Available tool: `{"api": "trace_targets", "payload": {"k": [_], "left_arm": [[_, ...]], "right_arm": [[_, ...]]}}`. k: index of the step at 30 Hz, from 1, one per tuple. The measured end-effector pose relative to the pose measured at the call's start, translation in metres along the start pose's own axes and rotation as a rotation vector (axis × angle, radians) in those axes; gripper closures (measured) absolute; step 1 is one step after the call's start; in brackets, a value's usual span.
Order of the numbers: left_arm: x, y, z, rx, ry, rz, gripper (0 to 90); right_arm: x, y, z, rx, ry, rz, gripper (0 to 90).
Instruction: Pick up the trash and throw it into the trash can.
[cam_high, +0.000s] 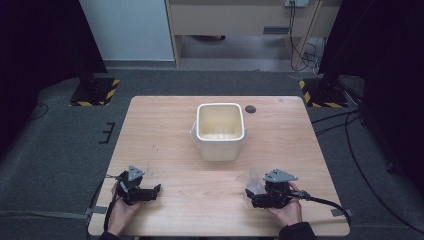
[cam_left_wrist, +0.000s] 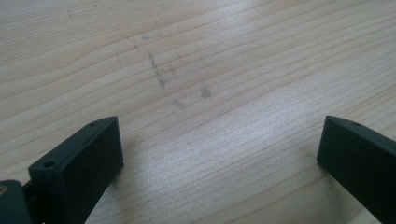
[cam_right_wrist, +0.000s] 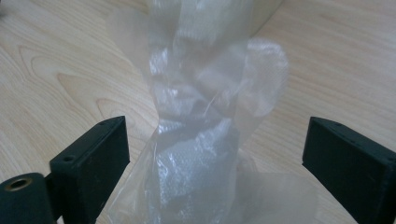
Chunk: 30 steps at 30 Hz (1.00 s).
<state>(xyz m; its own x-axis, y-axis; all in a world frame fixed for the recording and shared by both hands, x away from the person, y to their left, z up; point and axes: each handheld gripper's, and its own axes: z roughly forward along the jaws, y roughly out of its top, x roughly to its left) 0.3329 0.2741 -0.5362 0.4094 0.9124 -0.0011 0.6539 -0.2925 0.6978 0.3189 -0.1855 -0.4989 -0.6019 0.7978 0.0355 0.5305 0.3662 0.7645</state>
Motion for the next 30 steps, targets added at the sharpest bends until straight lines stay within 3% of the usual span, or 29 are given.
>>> {"api": "trace_targets", "payload": {"k": [4, 10, 16, 21, 30], "left_arm": [[0.0, 0.0, 0.0, 0.0, 0.0, 0.0, 0.0], [0.0, 0.0, 0.0, 0.0, 0.0, 0.0, 0.0], [0.0, 0.0, 0.0, 0.0, 0.0, 0.0, 0.0], [0.0, 0.0, 0.0, 0.0, 0.0, 0.0, 0.0], [0.0, 0.0, 0.0, 0.0, 0.0, 0.0, 0.0]], "right_arm": [[-0.005, -0.008, 0.006, 0.045, 0.018, 0.029, 9.9], [-0.005, -0.011, 0.01, 0.075, 0.042, 0.01, 15.9], [-0.002, -0.014, 0.014, 0.123, 0.075, -0.018, 30.0], [-0.004, -0.011, 0.012, 0.101, 0.089, -0.017, 40.0], [-0.013, 0.0, -0.004, -0.011, 0.067, 0.002, 42.3]]}}
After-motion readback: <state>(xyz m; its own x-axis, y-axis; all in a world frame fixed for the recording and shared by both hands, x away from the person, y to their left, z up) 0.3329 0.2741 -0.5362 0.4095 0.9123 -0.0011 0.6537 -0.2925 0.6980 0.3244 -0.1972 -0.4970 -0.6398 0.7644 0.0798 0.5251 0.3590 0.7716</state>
